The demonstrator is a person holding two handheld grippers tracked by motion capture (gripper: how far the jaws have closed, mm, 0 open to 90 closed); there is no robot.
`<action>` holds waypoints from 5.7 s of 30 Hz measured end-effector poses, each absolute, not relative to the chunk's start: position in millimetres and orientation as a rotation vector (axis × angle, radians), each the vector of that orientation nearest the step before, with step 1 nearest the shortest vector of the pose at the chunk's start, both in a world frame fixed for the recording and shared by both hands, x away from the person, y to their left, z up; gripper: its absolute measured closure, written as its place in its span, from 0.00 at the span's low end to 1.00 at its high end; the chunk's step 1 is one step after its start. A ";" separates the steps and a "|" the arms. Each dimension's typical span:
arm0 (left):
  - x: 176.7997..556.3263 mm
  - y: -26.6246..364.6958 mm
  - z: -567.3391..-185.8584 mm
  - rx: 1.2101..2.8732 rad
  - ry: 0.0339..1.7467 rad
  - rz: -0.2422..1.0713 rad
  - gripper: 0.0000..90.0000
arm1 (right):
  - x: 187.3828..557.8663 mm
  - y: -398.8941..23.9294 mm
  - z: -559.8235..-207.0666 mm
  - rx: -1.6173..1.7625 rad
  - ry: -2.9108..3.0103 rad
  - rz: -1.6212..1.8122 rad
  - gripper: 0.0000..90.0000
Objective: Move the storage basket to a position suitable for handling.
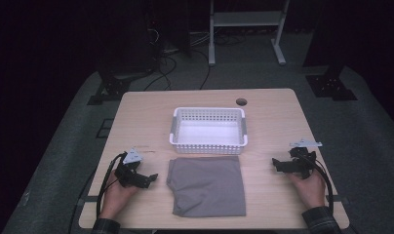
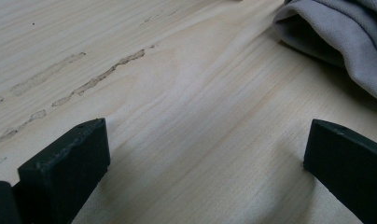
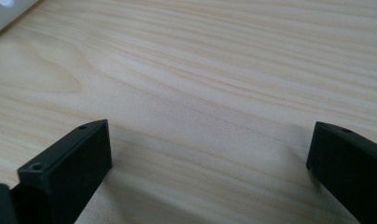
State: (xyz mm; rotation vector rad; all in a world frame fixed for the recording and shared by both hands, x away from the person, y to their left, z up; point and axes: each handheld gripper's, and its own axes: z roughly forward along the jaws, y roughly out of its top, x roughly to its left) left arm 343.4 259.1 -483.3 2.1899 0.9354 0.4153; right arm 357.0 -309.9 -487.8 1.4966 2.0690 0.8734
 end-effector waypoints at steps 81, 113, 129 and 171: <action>436.0 202.4 -402.5 2.029 1.068 0.322 0.35 | 357.2 -309.9 -487.8 1.495 2.069 0.872 0.00; 487.7 166.5 -405.3 2.053 1.149 0.450 0.80 | 357.2 -309.9 -487.9 1.495 2.069 0.872 0.00; 506.8 148.9 -404.0 2.038 1.170 0.473 0.85 | 357.2 -309.9 -487.8 1.495 2.069 0.872 0.00; 512.5 113.8 -392.7 2.030 1.061 0.414 0.75 | 357.0 -310.2 -487.9 1.496 2.069 0.874 0.00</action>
